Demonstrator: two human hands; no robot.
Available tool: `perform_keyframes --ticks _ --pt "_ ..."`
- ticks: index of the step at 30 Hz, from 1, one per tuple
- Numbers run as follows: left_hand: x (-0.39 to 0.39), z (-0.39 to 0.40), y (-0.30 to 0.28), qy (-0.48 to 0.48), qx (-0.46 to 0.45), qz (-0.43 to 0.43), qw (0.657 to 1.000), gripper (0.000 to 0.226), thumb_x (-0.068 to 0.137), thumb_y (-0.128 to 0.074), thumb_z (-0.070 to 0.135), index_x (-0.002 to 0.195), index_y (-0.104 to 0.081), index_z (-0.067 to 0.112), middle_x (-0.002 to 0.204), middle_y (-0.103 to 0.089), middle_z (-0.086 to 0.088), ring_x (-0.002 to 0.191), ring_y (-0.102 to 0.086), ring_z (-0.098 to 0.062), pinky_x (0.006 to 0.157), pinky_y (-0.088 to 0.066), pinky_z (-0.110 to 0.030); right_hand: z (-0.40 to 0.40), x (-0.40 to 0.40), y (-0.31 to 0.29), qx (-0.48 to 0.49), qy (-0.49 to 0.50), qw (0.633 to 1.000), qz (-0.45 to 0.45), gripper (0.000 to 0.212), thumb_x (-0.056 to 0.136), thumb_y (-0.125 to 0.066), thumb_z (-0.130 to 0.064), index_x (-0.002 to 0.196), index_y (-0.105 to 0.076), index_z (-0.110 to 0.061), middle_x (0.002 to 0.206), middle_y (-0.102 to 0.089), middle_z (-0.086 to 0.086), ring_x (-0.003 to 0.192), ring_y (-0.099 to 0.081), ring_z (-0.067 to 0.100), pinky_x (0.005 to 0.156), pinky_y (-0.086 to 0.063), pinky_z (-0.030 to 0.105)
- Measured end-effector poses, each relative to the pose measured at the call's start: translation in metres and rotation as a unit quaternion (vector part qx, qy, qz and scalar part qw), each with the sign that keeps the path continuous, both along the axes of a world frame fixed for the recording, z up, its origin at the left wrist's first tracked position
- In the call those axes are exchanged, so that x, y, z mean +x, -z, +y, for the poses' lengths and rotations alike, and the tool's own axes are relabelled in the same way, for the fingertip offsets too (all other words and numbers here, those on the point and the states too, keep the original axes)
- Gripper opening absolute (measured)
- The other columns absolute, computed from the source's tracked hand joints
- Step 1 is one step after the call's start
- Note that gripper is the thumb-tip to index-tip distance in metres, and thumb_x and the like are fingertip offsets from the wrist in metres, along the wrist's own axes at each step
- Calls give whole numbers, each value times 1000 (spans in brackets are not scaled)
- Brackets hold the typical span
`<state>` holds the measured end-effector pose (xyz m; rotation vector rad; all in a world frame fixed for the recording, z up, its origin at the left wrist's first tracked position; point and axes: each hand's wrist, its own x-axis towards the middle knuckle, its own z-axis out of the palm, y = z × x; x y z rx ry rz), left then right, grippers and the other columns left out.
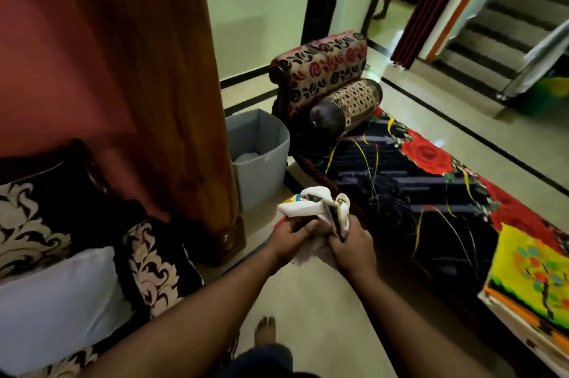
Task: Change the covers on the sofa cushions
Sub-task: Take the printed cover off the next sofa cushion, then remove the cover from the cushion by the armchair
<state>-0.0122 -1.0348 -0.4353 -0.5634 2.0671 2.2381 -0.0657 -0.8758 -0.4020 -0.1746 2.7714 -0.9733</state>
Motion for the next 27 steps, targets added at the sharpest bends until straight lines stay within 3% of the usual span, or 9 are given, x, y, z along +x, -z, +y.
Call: perform_keyframes --ticks 4,7,9,12,14,17,20,22,27 --pt "-78 -50 -16 51 -47 -40 997 34 101 -62 21 132 -63 8 125 -68 -5 99 -65 4 83 -51 -10 -43 -96 -8 15 -40 999 -20 35 84 -66 -35 113 -58 -18 106 -68 11 101 -60 39 78 -46 41" --pt "-122 -86 -17 48 -97 -40 993 38 99 -63 12 135 -56 3 116 -66 -3 89 -63 14 73 -46 -3 -76 -159 -7 -6 -50 998 -49 30 84 -69 -30 110 -57 -19 106 -68 8 101 -62 36 72 -40 35" --pt "-150 -113 -10 14 -104 -40 994 48 95 -67 8 139 -48 5 116 -64 -1 93 -63 13 79 -47 -6 -100 -204 0 -25 -62 996 -58 29 84 -69 -28 108 -58 -17 105 -67 9 102 -62 36 73 -40 34" --pt "-187 -146 6 -75 -115 -58 989 66 80 -78 43 135 -51 18 117 -69 -1 106 -65 -13 96 -55 -32 -135 -269 18 -31 -86 993 -74 33 84 -69 -27 112 -58 -15 110 -67 12 105 -62 37 76 -41 33" --pt "-213 -167 20 -100 -108 -82 986 65 75 -78 48 130 -54 22 114 -71 -6 105 -67 -18 97 -55 -43 -158 -310 28 -37 -105 991 -78 36 85 -69 -27 117 -58 -14 113 -67 12 107 -62 37 79 -43 34" --pt "-266 -193 24 -146 -118 -123 974 50 93 -72 16 138 -50 7 117 -67 -9 105 -65 -16 87 -55 -20 -203 -386 54 -22 -168 982 -86 38 85 -68 -28 119 -57 -14 113 -68 13 106 -63 38 82 -47 37" --pt "-317 -218 34 -224 -117 -147 956 53 96 -67 11 142 -40 9 111 -65 -7 103 -61 -13 75 -46 -6 -251 -457 77 13 -254 964 -75 39 84 -66 -33 119 -57 -19 112 -68 11 103 -64 38 83 -52 40" --pt "-350 -227 39 -303 -90 -169 934 58 96 -68 17 143 -35 20 110 -65 -3 108 -59 -13 78 -44 -10 -284 -503 93 35 -299 950 -83 41 83 -63 -37 120 -55 -24 113 -68 9 103 -64 37 83 -54 41" --pt "-419 -243 50 -385 -56 -221 895 70 95 -69 28 153 -32 18 107 -67 9 111 -62 -14 97 -48 -30 -347 -591 118 48 -357 927 -105 43 85 -64 -35 125 -53 -23 117 -67 10 110 -60 38 91 -52 44"
